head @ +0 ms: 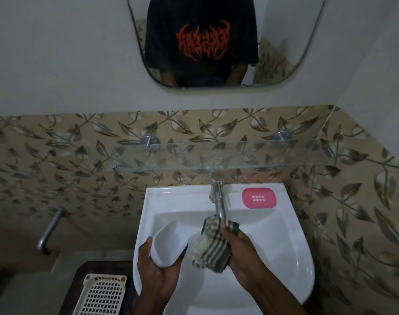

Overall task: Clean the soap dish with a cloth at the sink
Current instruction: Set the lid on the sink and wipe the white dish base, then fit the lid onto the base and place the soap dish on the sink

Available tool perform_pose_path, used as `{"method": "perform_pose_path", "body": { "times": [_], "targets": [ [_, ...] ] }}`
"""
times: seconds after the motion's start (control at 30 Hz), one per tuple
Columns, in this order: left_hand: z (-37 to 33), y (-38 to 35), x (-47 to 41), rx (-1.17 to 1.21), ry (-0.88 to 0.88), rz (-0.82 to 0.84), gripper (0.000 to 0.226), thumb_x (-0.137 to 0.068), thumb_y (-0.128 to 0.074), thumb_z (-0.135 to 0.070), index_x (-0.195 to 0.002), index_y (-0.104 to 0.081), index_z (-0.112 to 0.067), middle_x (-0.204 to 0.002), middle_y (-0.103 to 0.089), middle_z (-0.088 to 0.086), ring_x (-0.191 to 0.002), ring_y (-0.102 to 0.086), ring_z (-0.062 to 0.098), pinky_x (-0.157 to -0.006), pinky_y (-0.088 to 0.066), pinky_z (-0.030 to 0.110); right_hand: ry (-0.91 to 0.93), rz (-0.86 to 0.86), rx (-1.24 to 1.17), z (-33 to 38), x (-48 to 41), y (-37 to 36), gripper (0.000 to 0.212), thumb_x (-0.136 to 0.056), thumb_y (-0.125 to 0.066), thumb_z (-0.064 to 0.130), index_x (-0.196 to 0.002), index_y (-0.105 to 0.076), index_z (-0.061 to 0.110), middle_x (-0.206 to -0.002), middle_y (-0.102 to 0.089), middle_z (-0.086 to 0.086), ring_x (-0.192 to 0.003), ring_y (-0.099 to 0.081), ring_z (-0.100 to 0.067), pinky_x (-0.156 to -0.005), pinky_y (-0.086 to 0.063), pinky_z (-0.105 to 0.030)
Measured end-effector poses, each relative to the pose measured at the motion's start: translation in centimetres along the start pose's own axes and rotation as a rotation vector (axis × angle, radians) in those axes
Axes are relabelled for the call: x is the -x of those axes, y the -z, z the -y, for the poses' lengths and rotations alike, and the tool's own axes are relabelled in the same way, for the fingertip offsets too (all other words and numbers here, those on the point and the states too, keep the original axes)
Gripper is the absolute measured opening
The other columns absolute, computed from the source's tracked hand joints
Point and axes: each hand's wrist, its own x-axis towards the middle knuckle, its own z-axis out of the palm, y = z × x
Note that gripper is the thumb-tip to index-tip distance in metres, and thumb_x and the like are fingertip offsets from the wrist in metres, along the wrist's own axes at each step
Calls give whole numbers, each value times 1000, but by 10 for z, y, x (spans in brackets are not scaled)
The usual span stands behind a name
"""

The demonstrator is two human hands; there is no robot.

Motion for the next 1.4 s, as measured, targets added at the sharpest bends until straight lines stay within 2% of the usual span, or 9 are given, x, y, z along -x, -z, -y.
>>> {"method": "perform_pose_path", "body": {
  "times": [0.13,0.27,0.33,0.43,0.6,0.77,0.87,1.2,1.4],
  "targets": [
    [-13,15,7,39,31,-41,47,-86,-51,-42,-83,-81,-7,-96,-76,18,-84,-73,38,-64,-60,55,-36,45,-14,-3,-38,-21,62,-69,-86,23,-123,-62,5,-117,-70,-18,-107,-68,-35,-98,-49,-56],
    [-12,24,20,112,136,-127,55,-74,-74,-37,-114,-64,0,-129,-60,25,-111,-62,37,-75,-59,49,-34,3,90,-2,-78,-51,52,-72,-85,13,-119,-65,8,-116,-71,-15,-103,-69,-31,-95,-53,-51],
    [-13,26,18,162,152,-210,35,-99,-51,-29,-122,-57,-4,-135,-52,24,-109,-65,23,-79,-54,41,50,-43,273,3,-95,-70,43,-77,-82,18,-116,-66,12,-111,-72,-9,-100,-69,-27,-93,-55,-46],
    [-16,36,8,298,295,-203,64,-102,-27,-46,-146,-35,-1,-136,-49,28,-98,-66,47,-66,-56,55,321,-258,687,11,-125,-95,26,-81,-76,23,-104,-70,12,-100,-73,-9,-92,-67,-27,-84,-54,-36],
    [-5,42,-12,361,159,-325,51,-94,-60,-37,-131,-49,-4,-134,-51,26,-103,-59,35,-66,-61,42,828,-416,1210,7,-171,-118,22,-73,-75,9,-93,-70,18,-97,-70,-7,-89,-64,-32,-70,-53,-37],
    [-9,40,-30,333,191,-163,72,-79,-65,-41,-136,-49,-1,-132,-58,26,-119,-54,48,-77,-53,64,949,-350,1557,-16,-201,-123,44,-56,-82,2,-95,-68,14,-98,-66,-10,-90,-63,-35,-63,-54,-37],
    [-17,36,-38,328,176,-68,93,-64,-82,-37,-142,-44,-4,-136,-55,25,-125,-51,47,-88,-50,65,871,-298,1597,-34,-205,-124,43,-59,-86,11,-96,-66,14,-98,-65,-9,-87,-63,-34,-64,-53,-38],
    [-35,20,-69,307,126,42,61,-94,-46,-43,-144,-43,-8,-143,-52,19,-135,-44,40,-114,-27,58,838,-127,1695,-47,-205,-124,62,-72,-60,71,-95,-72,15,-98,-72,-7,-94,-66,-27,-84,-50,-38],
    [-36,3,-62,162,126,97,64,-93,-49,-50,-144,-44,-11,-141,-53,22,-132,-47,42,-112,-30,60,524,71,1052,-23,-147,-105,31,-97,-49,47,-98,-72,26,-96,-73,9,-92,-65,-8,-76,-49,-25]
  ]
}}
